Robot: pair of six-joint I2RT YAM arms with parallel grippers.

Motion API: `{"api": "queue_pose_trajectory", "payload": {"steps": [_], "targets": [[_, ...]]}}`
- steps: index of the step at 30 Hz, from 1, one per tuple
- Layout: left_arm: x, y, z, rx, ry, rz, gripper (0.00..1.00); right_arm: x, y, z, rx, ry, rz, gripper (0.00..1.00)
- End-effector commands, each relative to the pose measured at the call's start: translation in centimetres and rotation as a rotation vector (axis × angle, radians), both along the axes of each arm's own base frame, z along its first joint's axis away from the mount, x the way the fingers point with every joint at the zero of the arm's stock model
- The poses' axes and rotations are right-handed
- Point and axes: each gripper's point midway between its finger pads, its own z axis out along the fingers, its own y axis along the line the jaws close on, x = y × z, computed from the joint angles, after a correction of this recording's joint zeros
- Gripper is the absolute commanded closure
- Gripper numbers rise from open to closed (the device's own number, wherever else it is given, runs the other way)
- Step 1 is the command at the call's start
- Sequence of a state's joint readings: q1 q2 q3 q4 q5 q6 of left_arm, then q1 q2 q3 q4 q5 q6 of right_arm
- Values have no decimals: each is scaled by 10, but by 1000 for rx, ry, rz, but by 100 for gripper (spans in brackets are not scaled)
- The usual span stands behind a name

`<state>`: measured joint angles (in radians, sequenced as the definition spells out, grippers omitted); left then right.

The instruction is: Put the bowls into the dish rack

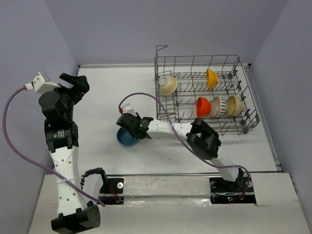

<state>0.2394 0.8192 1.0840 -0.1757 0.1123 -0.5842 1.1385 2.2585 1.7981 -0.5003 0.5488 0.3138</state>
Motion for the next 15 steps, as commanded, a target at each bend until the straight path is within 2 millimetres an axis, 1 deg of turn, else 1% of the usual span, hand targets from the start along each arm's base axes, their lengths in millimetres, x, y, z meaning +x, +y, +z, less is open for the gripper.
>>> {"api": "queue_pose_trajectory", "payload": {"steps": [1, 7, 9, 11, 12, 13, 14, 15], "targets": [[-2, -2, 13, 26, -58, -14, 1, 10, 4, 67, 109, -82, -19, 52], [0, -1, 11, 25, -53, -12, 1, 7, 7, 106, 178, -97, 0, 52], [0, -1, 11, 25, -53, -12, 1, 6, 8, 112, 190, -96, 6, 52], [0, -1, 12, 25, -56, -12, 1, -5, 18, 121, 215, -86, 41, 53], [0, -1, 12, 25, -56, -12, 1, -6, 21, 123, 226, -80, 48, 53], [1, -1, 12, 25, -56, -12, 1, -13, 29, 125, 243, -66, 75, 53], [1, -1, 12, 23, -57, -12, 1, -20, 36, 126, 253, -58, 97, 53], [1, -1, 12, 23, -58, -12, 1, -21, 40, 125, 259, -49, 107, 54]]}}
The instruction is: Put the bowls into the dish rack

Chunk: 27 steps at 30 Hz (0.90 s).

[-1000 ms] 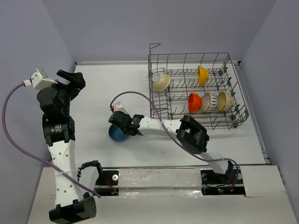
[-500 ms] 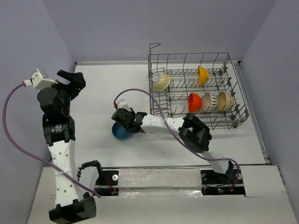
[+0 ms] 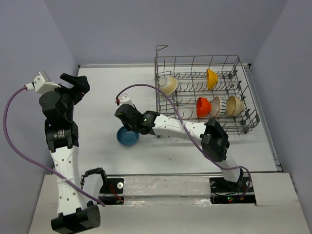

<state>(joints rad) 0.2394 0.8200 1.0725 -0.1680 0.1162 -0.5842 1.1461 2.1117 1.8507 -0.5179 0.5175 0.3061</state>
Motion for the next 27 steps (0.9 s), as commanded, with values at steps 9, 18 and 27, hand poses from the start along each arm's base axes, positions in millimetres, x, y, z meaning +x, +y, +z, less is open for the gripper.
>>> {"api": "queue_pose_trajectory", "payload": {"steps": [9, 18, 27], "targets": [[0, 0, 17, 25, -59, -8, 1, -49, 75, 6, 98, 69, 191, 54], [0, -1, 18, 25, -62, -8, 1, -59, 83, -31, 63, 126, 204, 55], [-1, -1, 17, 25, -59, -10, 1, -61, 88, -63, 30, 164, 210, 55]]}}
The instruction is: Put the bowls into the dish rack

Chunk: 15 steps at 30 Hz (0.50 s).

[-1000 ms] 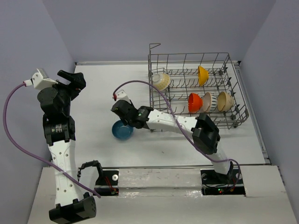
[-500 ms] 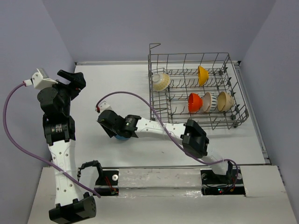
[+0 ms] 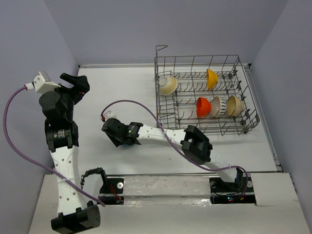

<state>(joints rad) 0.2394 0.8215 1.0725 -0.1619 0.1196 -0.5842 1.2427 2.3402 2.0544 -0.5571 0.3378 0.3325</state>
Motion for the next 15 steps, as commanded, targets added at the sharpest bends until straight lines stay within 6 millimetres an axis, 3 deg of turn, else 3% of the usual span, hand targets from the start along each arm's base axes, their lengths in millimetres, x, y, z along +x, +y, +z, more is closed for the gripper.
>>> {"api": "queue_pose_trajectory", "payload": {"steps": [1, 8, 13, 15], "targets": [[-2, -1, 16, 24, -55, -6, 1, 0, 12, -6, 21, 14, 8, 55], [-1, -1, 16, 24, -55, -8, 1, 4, 12, -19, -4, 8, -7, 55], [-1, -1, 15, 24, -53, -6, 1, 4, 10, -23, -20, 5, -8, 70], [-2, -1, 16, 24, -55, -6, 1, 4, 9, -15, -14, 0, -3, 86]]}}
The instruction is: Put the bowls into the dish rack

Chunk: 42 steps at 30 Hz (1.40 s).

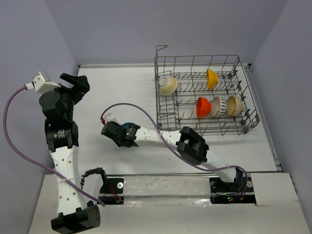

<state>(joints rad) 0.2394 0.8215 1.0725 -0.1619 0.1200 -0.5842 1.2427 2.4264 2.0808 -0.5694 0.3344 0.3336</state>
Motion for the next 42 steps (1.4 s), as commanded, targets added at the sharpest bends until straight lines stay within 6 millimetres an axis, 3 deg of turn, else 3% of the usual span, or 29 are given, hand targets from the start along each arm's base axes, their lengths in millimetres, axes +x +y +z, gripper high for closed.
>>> {"api": "queue_pose_trajectory", "payload": {"steps": [1, 2, 4, 5, 8, 9, 10, 12, 13, 16, 17, 19, 20, 21, 23, 24, 25, 26, 27, 28, 29, 31, 34, 35, 36, 38, 42], "targets": [[-1, -1, 15, 24, -53, -6, 1, 6, 9, 32, 57, -36, 2, 91], [-1, 0, 15, 25, -52, -4, 1, 5, 8, 50, 79, -48, 7, 99], [-1, 0, 16, 24, -55, -4, 1, 4, 8, 75, 111, -63, 34, 99], [-1, 0, 16, 24, -55, -4, 1, 2, 7, 108, 166, -79, 47, 99], [-1, 0, 16, 25, -58, -4, 1, -11, 8, 161, 284, -91, 129, 99], [-1, 0, 16, 25, -58, -3, 1, -14, 5, 179, 317, -102, 140, 99], [-1, 0, 16, 25, -56, -3, 1, -16, -5, 214, 368, -135, 145, 99], [-2, 0, 17, 25, -58, -3, 1, -9, -20, 250, 422, -184, 120, 99], [-2, 0, 17, 26, -58, -3, 1, 2, -41, 279, 467, -219, 87, 99], [-1, 0, 16, 25, -58, -4, 1, 33, -80, 323, 570, -280, -6, 99], [0, 0, 14, 22, -54, -4, 1, 55, -113, 342, 616, -317, -73, 99], [1, 0, 14, 23, -55, -7, 1, 73, -147, 361, 678, -345, -141, 99], [1, 0, 12, 20, -52, -7, 1, 73, -172, 394, 765, -394, -162, 99], [2, 0, 12, 20, -52, -7, 1, 96, -200, 382, 751, -406, -233, 99], [3, 1, 12, 20, -51, -4, 1, 106, -228, 389, 819, -405, -269, 99], [3, 1, 12, 19, -54, -4, 1, 123, -260, 388, 872, -416, -333, 99], [3, 1, 11, 19, -53, -6, 1, 126, -270, 388, 910, -408, -330, 99], [4, 0, 10, 18, -50, -7, 1, 121, -268, 400, 1000, -402, -228, 99], [4, 1, 9, 18, -48, -6, 1, 122, -274, 397, 1037, -384, -206, 99], [5, 1, 9, 19, -48, -6, 1, 135, -294, 377, 1074, -330, -253, 99], [6, 1, 7, 18, -43, -6, 1, 127, -291, 385, 1143, -309, -136, 99], [7, 1, 6, 18, -42, -9, 1, 132, -295, 368, 1249, -168, -118, 99], [6, 1, 6, 20, -40, -8, 1, 133, -309, 354, 1353, -93, -24, 99], [6, 2, 6, 23, -39, -6, 1, 135, -307, 337, 1382, 9, -36, 99], [6, 2, 6, 25, -39, -6, 1, 133, -309, 340, 1411, 21, -13, 99], [6, 2, 4, 26, -36, -6, 1, 138, -303, 323, 1414, 105, -4, 99], [7, 1, 2, 24, -36, -8, 1, 129, -298, 314, 1501, 205, 87, 99]]}}
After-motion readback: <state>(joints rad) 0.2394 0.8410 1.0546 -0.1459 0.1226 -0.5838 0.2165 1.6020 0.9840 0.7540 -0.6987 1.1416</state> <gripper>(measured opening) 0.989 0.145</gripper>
